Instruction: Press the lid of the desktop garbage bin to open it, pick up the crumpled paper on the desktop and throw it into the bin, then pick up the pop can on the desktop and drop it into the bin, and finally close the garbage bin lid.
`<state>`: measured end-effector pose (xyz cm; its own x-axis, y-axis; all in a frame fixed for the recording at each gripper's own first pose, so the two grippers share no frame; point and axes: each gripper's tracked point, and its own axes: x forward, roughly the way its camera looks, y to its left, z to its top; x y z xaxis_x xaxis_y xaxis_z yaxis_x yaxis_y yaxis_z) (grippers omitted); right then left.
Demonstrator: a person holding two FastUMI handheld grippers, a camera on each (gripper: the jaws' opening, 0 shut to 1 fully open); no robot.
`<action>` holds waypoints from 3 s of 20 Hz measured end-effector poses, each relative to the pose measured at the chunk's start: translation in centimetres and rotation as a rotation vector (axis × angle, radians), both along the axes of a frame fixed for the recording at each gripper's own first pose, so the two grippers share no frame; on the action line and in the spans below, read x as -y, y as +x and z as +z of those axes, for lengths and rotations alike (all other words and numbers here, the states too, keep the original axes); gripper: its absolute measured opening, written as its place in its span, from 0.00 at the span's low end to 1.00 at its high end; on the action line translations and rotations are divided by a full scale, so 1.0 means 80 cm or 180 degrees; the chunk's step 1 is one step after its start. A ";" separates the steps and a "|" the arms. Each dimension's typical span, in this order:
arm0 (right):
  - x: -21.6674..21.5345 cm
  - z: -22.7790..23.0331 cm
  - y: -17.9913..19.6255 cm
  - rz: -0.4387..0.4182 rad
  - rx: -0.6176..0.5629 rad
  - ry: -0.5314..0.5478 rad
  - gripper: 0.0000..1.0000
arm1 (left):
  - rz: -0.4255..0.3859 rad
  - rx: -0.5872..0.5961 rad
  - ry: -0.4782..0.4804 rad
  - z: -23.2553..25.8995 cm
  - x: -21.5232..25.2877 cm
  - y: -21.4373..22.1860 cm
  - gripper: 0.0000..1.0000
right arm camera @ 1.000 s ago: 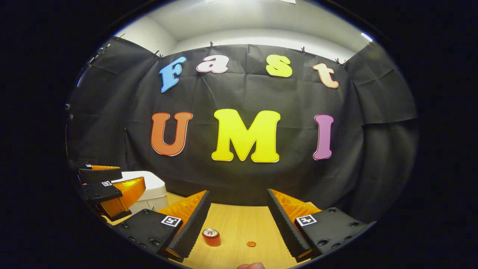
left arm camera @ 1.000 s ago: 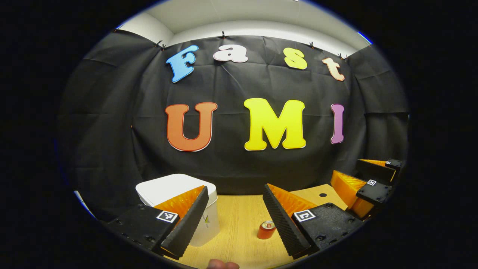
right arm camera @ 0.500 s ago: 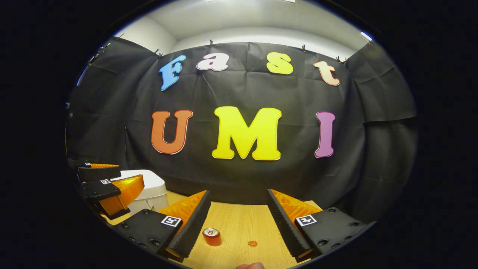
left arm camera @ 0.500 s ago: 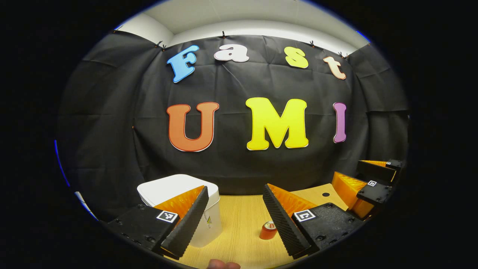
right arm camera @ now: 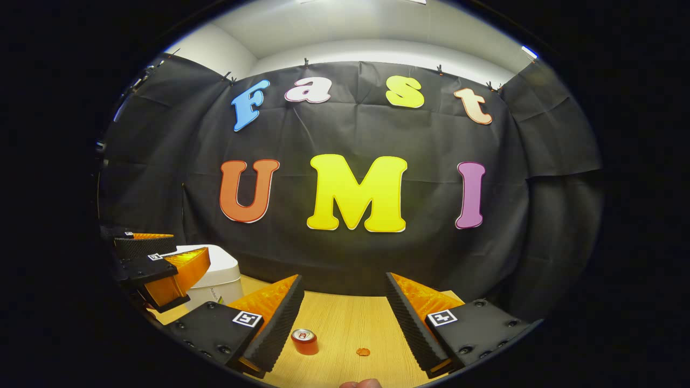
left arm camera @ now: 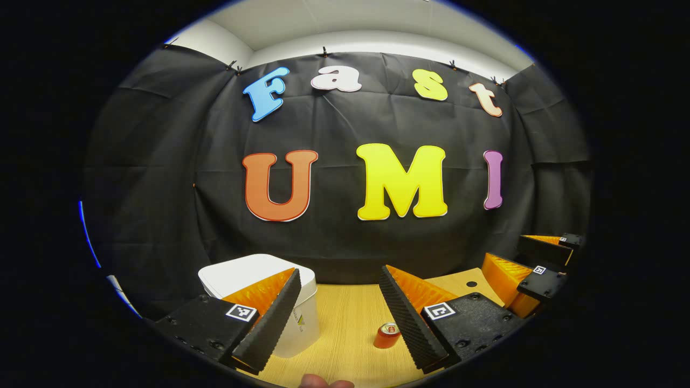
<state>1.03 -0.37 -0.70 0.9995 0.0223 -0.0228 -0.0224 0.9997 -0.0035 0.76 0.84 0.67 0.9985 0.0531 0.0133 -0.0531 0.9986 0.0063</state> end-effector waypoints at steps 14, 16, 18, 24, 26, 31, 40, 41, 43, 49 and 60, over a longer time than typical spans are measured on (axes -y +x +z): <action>0.042 0.017 -0.003 -0.0103 0.0019 0.0070 0.95 | 0.0696 0.0094 -0.0187 0.032 -0.112 0.057 0.86; 0.052 0.014 -0.005 -0.0122 -0.0018 0.0037 0.95 | 0.0789 0.0058 -0.0188 0.031 -0.129 0.068 0.82; 0.060 0.007 -0.008 -0.0135 -0.0060 0.0035 0.95 | 0.0884 0.0021 -0.0221 0.024 -0.144 0.077 0.74; 0.077 0.009 -0.007 -0.0174 -0.0078 -0.0005 0.95 | 0.0982 -0.0300 -0.0394 -0.025 -0.162 0.111 0.50; 0.079 0.010 -0.007 -0.0169 -0.0080 -0.0032 0.95 | 0.1017 -0.0412 -0.0465 -0.043 -0.167 0.119 0.37; 0.084 0.003 -0.004 -0.0182 -0.0121 -0.0073 0.94 | 0.1092 -0.0725 -0.0515 -0.089 -0.177 0.136 0.20; 0.081 -0.012 0.013 -0.0198 -0.0200 0.0001 0.95 | 0.1085 -0.0791 -0.0765 -0.113 -0.173 0.142 0.04; 0.077 -0.017 0.015 -0.0181 -0.0227 0.0025 0.95 | 0.1095 -0.0813 -0.0715 -0.114 -0.170 0.143 0.04; 0.066 -0.024 0.018 -0.0128 -0.0270 0.0014 0.95 | 0.1131 -0.0823 -0.0663 -0.115 -0.174 0.140 0.04; 0.056 -0.005 0.021 -0.0050 -0.0136 -0.0068 0.95 | 0.0993 -0.0366 -0.0515 -0.041 -0.163 0.133 0.03; 0.069 -0.008 0.010 -0.0131 -0.0090 0.0062 0.95 | 0.0334 0.0070 -0.0195 0.038 -0.081 0.101 0.58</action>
<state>1.84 -5.87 -1.33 0.9985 -0.0182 -0.0509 0.0190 0.9997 0.0159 8.81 7.32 3.72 0.9869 0.1586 0.0286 -0.1568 0.9860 -0.0570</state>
